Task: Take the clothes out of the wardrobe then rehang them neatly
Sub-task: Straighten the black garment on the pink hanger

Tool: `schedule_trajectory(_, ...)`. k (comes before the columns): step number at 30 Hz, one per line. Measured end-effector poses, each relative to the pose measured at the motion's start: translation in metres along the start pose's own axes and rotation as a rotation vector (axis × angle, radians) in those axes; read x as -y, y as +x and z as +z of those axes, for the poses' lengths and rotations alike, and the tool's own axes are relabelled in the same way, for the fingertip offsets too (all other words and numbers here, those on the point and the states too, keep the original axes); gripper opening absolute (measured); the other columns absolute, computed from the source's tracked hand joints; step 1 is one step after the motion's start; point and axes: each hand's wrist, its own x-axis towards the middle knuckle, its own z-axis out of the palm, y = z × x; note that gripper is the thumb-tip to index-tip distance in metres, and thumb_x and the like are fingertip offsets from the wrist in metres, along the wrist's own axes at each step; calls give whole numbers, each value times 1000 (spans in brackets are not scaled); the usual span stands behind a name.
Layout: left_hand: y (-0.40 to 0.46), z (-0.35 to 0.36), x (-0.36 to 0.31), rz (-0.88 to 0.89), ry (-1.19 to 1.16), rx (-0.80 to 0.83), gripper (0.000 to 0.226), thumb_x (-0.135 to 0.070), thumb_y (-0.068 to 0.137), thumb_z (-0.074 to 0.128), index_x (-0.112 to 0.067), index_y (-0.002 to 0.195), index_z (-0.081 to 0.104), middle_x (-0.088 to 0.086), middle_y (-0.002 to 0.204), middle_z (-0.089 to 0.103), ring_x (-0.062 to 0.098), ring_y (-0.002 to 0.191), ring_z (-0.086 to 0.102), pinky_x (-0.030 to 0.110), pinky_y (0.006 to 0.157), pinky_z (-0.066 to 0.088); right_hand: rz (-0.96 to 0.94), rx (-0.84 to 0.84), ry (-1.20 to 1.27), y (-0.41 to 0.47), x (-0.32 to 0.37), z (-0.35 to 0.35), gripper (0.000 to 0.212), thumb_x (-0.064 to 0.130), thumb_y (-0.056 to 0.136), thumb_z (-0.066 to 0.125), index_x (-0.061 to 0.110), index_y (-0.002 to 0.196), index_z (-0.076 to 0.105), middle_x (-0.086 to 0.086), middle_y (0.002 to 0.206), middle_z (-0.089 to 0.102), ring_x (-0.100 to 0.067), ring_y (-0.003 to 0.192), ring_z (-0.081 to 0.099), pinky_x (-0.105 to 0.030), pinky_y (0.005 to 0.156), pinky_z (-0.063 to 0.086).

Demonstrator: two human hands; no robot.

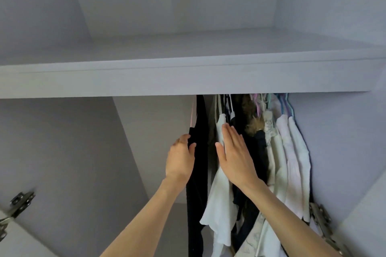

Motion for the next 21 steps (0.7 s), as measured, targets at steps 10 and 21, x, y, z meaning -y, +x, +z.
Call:
schedule_trajectory(10, 24, -9, 11, -86, 25, -105, 28, -25, 98, 42, -4, 83, 52, 3, 54, 49, 17, 41, 40, 27, 39, 26, 0, 17, 74, 1, -2, -4, 70, 46, 87, 0, 12, 148, 10, 1, 155, 11, 1, 136, -4, -19, 113, -5)
schedule_trajectory(21, 2, -46, 16, -32, -25, -210, 24, -23, 97, 45, -10, 79, 53, -3, 44, 38, 13, 35, 29, 25, 39, 22, 8, 88, 135, -1, 11, -16, 53, 20, 100, 34, 9, 148, 13, -3, 156, 8, -8, 142, -3, -22, 112, -9)
